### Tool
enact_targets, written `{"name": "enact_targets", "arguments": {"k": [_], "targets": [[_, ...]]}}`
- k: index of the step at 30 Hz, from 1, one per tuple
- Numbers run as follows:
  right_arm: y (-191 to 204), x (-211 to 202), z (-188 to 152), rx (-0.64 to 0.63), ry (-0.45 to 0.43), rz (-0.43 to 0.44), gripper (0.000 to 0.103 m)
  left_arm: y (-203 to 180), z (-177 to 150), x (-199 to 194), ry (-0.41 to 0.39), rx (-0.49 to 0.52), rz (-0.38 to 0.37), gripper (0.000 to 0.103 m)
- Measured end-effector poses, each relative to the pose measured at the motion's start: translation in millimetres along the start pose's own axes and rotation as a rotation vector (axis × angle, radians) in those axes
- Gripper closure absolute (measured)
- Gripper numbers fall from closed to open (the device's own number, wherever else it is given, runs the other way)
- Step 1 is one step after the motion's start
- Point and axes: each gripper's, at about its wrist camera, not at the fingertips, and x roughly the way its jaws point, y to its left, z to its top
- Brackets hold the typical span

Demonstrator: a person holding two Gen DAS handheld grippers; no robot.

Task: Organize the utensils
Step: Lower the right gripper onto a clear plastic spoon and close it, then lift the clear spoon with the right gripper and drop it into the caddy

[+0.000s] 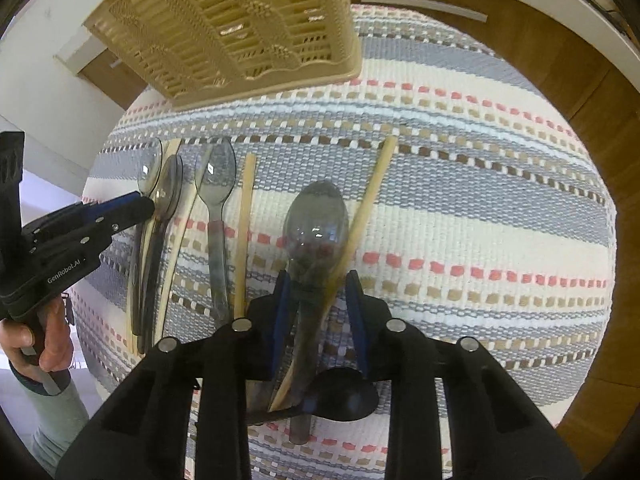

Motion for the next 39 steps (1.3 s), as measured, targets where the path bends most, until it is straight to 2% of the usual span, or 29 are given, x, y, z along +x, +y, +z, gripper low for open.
{"name": "enact_targets", "arguments": {"k": [4,7,8,14,17,21,26,30,36,39], "targets": [[14.1,7.4,-0.1,-0.031,-0.01,-0.03,0.093,-6.1,1.8,2.7,-0.001,0.017,0.042,0.091],[18.8,1.9,-2.3,-0.062,-0.032,-0.037,0.093,-9.5,1.6,0.7,-0.013,0.026,0.057,0.102],[20.0,0.9,-2.9,-0.066,-0.041,-0.036,0.093,-9.3,1.1,-1.4,-0.019,0.024,0.052,0.102],[11.6,-27.7,-16.4,-0.077,-0.147,0.042,0.093,-4.4,-4.0,-25.6,-0.092,0.009,-0.017,0.102],[6.7,-48.2,-25.5,-0.098,-0.211,0.066,0.093,-3.5,-5.3,-46.3,-0.139,0.006,-0.099,0.102],[8.3,-72.6,-32.0,-0.121,-0.302,0.103,0.093,0.3,-5.7,-73.0,-0.207,0.005,-0.169,0.102],[15.9,-99.9,-33.2,-0.153,-0.403,0.154,0.093,1.8,-5.1,-111.2,-0.305,0.014,-0.222,0.102],[28.7,-129.5,-21.9,-0.177,-0.492,0.181,0.093,-2.6,5.6,-140.8,-0.393,0.031,-0.248,0.102],[38.1,-179.8,17.2,-0.178,-0.662,0.177,0.093,-6.7,51.2,-180.5,-0.565,0.05,-0.261,0.102],[36.4,-196.8,44.2,-0.158,-0.737,0.162,0.093,-10.2,75.5,-183.7,-0.627,0.055,-0.246,0.102]]}}
